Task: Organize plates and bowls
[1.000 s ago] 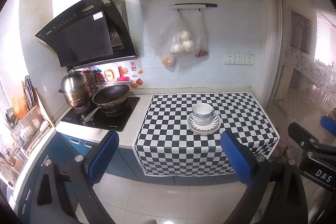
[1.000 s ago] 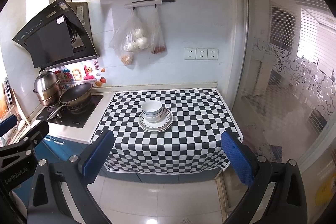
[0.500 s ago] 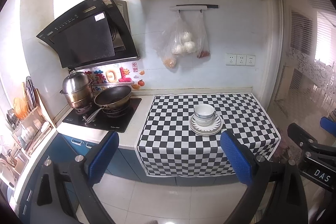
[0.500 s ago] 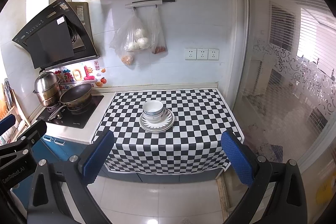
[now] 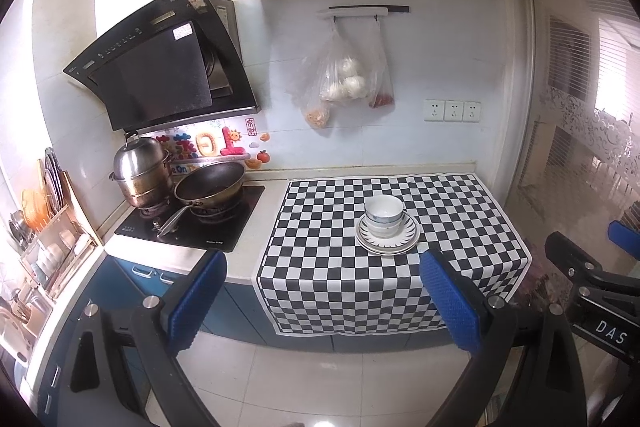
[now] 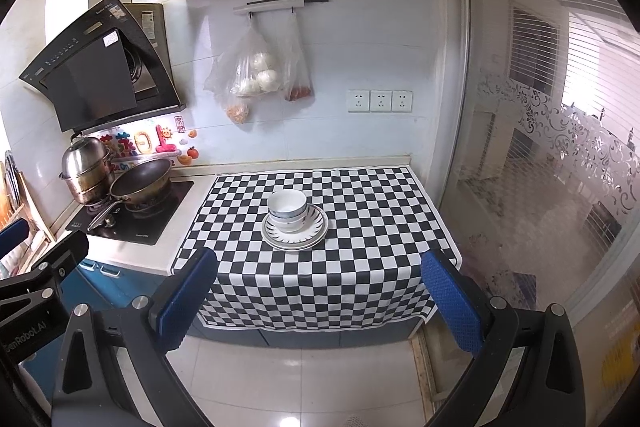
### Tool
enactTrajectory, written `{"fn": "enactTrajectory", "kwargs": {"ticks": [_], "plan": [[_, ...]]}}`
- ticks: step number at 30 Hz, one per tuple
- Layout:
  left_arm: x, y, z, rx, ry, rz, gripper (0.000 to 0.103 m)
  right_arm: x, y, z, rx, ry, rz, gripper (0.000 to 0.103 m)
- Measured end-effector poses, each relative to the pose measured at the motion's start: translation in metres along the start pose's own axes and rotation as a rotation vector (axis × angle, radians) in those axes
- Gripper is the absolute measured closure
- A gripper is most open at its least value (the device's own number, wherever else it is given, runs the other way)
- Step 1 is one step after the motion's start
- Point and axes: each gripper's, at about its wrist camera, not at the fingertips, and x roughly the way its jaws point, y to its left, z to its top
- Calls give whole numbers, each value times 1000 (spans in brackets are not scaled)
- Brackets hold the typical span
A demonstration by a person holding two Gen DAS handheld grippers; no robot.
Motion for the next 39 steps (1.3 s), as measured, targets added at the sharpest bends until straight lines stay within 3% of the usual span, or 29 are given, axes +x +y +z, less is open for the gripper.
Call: {"fn": "enactTrajectory", "kwargs": {"ticks": [39], "plan": [[14,-4,2,4,17,-15,4,20,-14,3,21,22,-12,0]]}}
